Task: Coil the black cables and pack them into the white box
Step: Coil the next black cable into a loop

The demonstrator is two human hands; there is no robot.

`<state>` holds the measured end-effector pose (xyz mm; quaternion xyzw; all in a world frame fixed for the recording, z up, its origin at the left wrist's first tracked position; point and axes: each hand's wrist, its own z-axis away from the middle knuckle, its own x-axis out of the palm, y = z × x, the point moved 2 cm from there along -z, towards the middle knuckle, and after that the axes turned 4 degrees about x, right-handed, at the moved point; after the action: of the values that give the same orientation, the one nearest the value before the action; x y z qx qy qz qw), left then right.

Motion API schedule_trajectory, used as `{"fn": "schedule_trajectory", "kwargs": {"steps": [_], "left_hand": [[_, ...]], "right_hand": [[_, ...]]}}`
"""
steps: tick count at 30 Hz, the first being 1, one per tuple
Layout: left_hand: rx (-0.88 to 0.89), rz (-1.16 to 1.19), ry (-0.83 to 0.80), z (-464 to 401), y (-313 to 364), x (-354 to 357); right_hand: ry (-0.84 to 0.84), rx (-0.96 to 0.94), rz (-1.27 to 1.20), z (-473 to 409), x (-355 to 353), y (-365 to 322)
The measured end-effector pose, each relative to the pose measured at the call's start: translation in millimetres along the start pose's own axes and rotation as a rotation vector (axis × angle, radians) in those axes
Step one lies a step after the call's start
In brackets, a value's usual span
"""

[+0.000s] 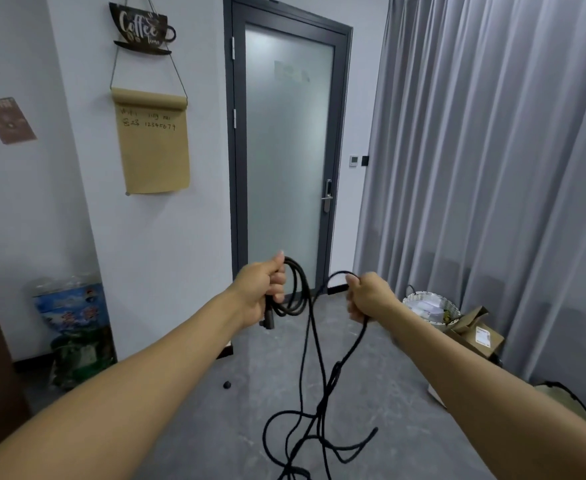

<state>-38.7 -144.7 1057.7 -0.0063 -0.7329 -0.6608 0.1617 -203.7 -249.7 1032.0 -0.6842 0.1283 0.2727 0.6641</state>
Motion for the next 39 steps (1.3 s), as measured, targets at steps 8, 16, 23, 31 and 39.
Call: {"fn": "schedule_trajectory", "kwargs": {"steps": [8,16,23,31,39], "left_hand": [[0.104,0.043,0.062,-6.6,19.9,-4.8],[0.164,0.254,0.206,-8.6,32.7,-23.7],[0.198,0.441,0.457,-9.7,39.2,-53.7],[0.225,0.471,0.602,-11.7,39.2,-69.6],[0.234,0.430,0.708,-6.3,47.3,-86.8]], "right_hand": [[-0.204,-0.163,0.447,17.6,15.1,-16.8],[-0.435,-0.173,-0.286,32.8,49.3,-32.4],[-0.194,-0.245,-0.219,13.0,33.2,-27.8],[-0.012,-0.295,0.068,6.2,25.6,-28.5],[-0.140,-0.352,0.453,9.6,14.2,-14.4]]}}
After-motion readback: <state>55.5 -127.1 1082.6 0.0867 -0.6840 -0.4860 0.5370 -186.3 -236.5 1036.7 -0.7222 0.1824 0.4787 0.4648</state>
